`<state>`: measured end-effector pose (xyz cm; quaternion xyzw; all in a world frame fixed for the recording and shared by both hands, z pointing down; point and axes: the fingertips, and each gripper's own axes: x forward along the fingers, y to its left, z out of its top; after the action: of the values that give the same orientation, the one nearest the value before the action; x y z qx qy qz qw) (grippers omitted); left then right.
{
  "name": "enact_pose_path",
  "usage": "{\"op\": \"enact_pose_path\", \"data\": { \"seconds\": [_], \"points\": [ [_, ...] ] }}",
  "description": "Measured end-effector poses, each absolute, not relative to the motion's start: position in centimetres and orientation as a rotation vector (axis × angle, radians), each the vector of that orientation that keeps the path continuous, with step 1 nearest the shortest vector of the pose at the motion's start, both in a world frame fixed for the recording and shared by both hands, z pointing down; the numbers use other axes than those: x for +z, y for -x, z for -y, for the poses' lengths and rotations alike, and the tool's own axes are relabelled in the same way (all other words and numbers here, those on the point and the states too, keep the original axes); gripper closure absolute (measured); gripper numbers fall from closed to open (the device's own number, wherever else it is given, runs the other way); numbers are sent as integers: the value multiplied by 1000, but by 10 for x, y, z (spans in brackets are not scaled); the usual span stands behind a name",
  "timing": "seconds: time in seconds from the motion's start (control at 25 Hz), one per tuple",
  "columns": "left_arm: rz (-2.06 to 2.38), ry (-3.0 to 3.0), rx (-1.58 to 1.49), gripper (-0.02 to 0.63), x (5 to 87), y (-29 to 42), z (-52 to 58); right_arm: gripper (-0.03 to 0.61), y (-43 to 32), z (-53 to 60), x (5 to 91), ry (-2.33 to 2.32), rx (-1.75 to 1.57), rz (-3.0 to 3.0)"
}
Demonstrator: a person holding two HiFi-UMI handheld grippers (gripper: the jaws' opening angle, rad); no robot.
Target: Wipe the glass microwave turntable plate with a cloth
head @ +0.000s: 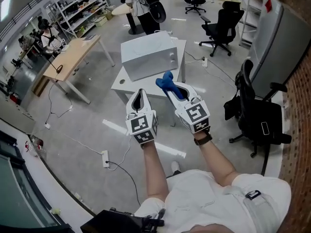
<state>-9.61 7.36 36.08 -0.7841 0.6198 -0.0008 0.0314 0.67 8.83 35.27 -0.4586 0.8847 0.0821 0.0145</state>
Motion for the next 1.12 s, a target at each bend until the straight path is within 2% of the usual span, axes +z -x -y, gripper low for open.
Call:
{"op": "enact_pose_path", "data": {
  "seconds": [0.2,0.48,0.72,1.12],
  "points": [
    [-1879,2424,9,615,357,125,-25,526,15,-42,338,1463,276,-2714],
    [-1867,2514,-28,614,385,134,26,528,12,20,365,1518,209,-2744],
    [-1883,2500,64,612,377,148,77,528,7,84,373,1429,42,-2748],
    [-1780,2485,-37,611,341,91,212,529,-41,240,362,1225,-53,-2808]
  ]
}}
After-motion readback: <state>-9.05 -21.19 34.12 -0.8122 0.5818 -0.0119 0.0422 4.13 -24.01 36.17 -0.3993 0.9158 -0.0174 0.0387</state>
